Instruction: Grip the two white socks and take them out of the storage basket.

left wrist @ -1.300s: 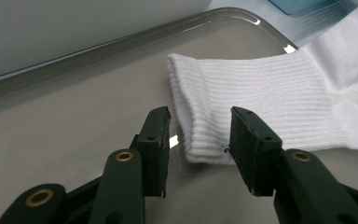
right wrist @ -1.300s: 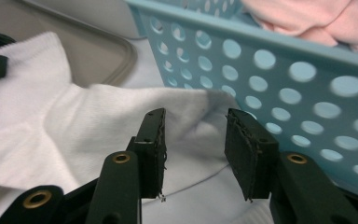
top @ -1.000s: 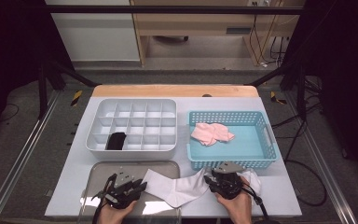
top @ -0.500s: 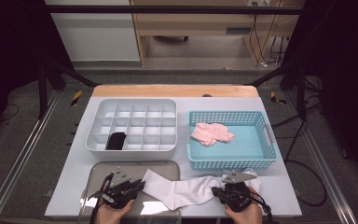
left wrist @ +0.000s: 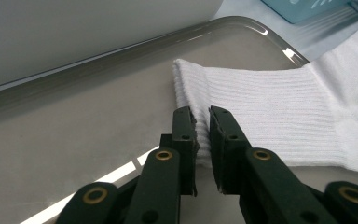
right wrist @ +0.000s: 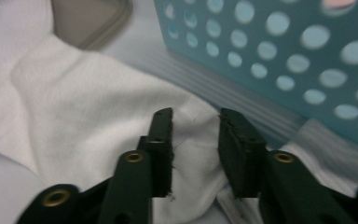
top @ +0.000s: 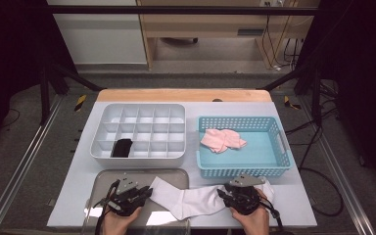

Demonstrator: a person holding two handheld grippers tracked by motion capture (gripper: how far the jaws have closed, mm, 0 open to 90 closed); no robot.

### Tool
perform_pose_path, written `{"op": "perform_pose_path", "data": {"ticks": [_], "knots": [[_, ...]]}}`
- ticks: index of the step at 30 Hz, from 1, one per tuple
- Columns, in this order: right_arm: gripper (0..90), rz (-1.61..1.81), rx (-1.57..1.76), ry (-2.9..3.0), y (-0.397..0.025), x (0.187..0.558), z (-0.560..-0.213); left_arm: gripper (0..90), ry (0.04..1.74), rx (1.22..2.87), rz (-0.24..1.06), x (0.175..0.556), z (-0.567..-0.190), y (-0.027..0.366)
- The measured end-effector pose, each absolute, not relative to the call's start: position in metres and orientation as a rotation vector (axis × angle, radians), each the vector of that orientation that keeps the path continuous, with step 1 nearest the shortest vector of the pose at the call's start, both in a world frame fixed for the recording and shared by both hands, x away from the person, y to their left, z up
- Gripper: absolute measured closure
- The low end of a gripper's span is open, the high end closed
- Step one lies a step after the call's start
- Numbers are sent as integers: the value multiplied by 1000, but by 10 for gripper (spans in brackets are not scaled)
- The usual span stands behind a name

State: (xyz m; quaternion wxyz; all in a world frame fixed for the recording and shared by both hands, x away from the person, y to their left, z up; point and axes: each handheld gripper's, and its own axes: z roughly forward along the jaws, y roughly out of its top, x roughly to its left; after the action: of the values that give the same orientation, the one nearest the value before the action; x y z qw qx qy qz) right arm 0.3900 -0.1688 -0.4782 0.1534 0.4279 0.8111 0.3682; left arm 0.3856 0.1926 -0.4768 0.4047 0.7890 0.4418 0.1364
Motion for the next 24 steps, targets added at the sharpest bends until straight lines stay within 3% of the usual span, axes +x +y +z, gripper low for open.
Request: {"op": "perform_pose_path", "data": {"ticks": [3, 8, 12, 16, 24], "knots": [[859, 1055, 1260, 2360, -171, 388, -477, 817, 1122, 1984, 344, 385, -476, 193], [889, 1065, 1313, 2365, -182, 379, -472, 817, 1114, 1986, 335, 381, -473, 196], [795, 1087, 1321, 2354, -185, 380, -475, 783, 1109, 2001, 343, 382, -475, 194], [700, 1166, 1278, 2239, -190, 378, -463, 691, 1101, 1983, 354, 381, -471, 196], [638, 1059, 1290, 2236, -202, 376, -469, 598, 1100, 1952, 370, 379, -463, 201]]}}
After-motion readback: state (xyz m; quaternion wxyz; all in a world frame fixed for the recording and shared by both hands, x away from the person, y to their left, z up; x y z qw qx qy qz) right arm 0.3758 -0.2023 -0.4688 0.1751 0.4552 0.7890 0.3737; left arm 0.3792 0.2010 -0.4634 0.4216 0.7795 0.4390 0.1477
